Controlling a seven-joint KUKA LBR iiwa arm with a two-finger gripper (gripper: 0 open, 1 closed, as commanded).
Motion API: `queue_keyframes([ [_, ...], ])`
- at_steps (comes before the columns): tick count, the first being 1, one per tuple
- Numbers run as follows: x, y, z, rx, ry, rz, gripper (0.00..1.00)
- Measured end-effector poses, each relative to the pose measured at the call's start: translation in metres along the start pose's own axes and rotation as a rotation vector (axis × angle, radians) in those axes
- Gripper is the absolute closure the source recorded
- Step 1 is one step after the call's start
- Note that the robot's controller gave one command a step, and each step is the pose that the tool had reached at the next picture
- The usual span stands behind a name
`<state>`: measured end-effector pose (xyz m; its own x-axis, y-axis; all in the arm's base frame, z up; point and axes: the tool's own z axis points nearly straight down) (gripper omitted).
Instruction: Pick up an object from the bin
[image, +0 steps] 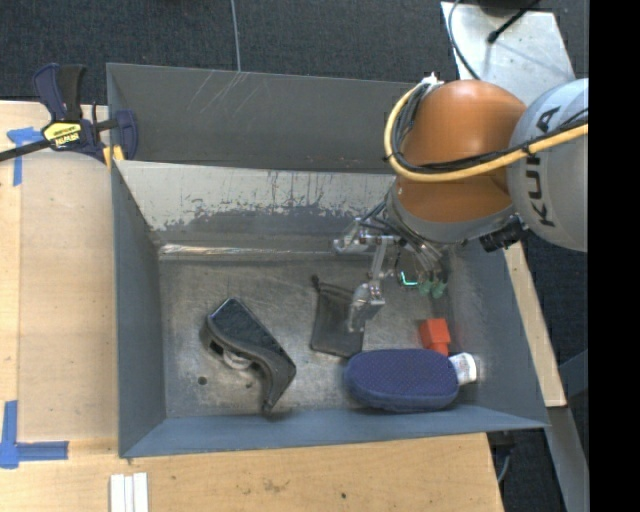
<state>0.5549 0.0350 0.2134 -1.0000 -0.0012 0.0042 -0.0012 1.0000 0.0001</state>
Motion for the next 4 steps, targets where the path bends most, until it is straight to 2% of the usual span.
queue_keyframes([
  [1, -0.001, -0.042, 0.112, 0.001, 0.001, 0.102, 0.00],
  [2, -0.019, -0.039, 0.141, 0.000, -0.007, 0.046, 0.00],
  [3, -0.024, -0.039, 0.135, -0.001, -0.030, 0.049, 1.00],
  [4, -0.025, -0.073, -0.012, 0.003, -0.016, -0.193, 1.00],
])
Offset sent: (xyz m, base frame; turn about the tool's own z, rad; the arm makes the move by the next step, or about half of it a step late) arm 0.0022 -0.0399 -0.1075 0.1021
